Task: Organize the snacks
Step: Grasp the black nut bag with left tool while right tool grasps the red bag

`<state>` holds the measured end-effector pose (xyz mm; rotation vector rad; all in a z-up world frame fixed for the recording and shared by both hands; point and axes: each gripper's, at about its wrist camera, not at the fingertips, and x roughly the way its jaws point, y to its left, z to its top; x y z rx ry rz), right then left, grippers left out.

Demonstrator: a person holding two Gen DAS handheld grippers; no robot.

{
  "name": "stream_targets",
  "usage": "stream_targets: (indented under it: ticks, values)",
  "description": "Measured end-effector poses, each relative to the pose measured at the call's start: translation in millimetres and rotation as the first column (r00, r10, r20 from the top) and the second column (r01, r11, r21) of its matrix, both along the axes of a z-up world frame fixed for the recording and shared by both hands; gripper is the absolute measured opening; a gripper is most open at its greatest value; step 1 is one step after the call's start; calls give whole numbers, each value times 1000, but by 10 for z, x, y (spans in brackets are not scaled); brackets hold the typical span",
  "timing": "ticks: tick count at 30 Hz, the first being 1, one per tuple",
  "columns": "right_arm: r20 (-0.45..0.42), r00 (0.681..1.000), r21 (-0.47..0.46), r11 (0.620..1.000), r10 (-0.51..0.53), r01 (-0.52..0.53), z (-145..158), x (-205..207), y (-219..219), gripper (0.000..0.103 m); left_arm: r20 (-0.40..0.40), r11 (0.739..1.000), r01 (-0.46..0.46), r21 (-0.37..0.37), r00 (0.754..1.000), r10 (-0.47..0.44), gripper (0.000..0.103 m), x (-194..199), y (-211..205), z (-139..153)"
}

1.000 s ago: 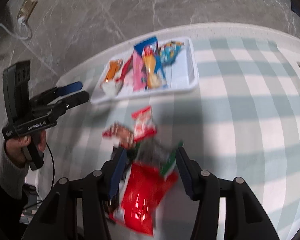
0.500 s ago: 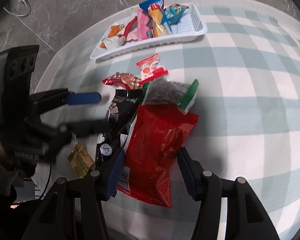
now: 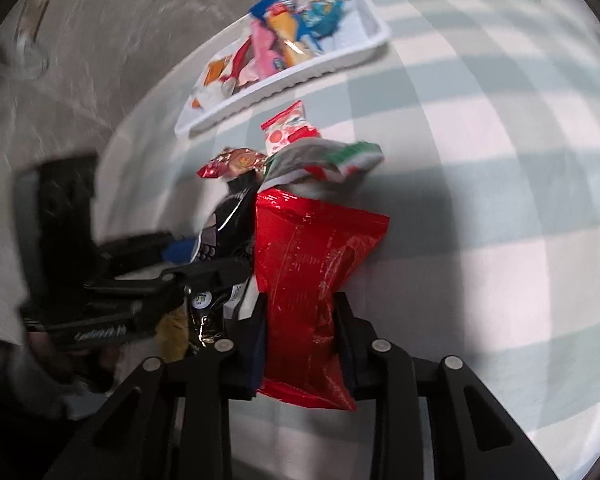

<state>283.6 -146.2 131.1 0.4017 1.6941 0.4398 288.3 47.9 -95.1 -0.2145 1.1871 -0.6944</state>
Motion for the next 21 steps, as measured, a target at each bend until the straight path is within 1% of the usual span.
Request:
stream_targets:
  ticks: [3, 5, 7, 9, 11, 14, 16, 17, 19, 21]
  values:
    - [-78, 992, 103, 989, -94, 102, -46, -21, -183, 30, -44, 996, -34, -81, 999, 31, 26, 20, 141, -12]
    - [-127, 983, 156, 976, -135, 154, -56, -49, -278, 30, -62, 992, -36, -124, 998, 28, 26, 20, 202, 9]
    - [-178, 970, 196, 960, -164, 198, -60, -85, -354, 30, -65, 989, -35, -143, 998, 26, 26, 11, 239, 35]
    - [-204, 962, 222, 949, -181, 226, -35, -123, -399, 30, -76, 986, -31, -161, 997, 18, 26, 19, 252, 42]
    - [-220, 957, 228, 944, -190, 240, -15, -152, -438, 30, -70, 990, -33, -138, 997, 23, 26, 27, 246, 42]
    - [-205, 966, 199, 959, -160, 201, 0, -154, -414, 30, -81, 992, -41, -117, 996, 31, 27, 19, 197, 28]
    - [-200, 969, 198, 963, -145, 185, -16, -139, -356, 30, -79, 997, -29, -65, 997, 24, 27, 16, 133, 22]
    - [-195, 971, 193, 965, -141, 179, -21, -135, -336, 30, -69, 999, -15, -34, 998, 13, 33, 14, 82, 16]
    - [-173, 978, 175, 973, -120, 150, -5, -127, -290, 30, -44, 1000, 4, 16, 999, -4, 35, 1, -13, 35]
    - [-165, 980, 168, 975, -115, 142, -4, -129, -269, 30, -17, 997, 33, 71, 999, -32, 38, -17, -115, 64]
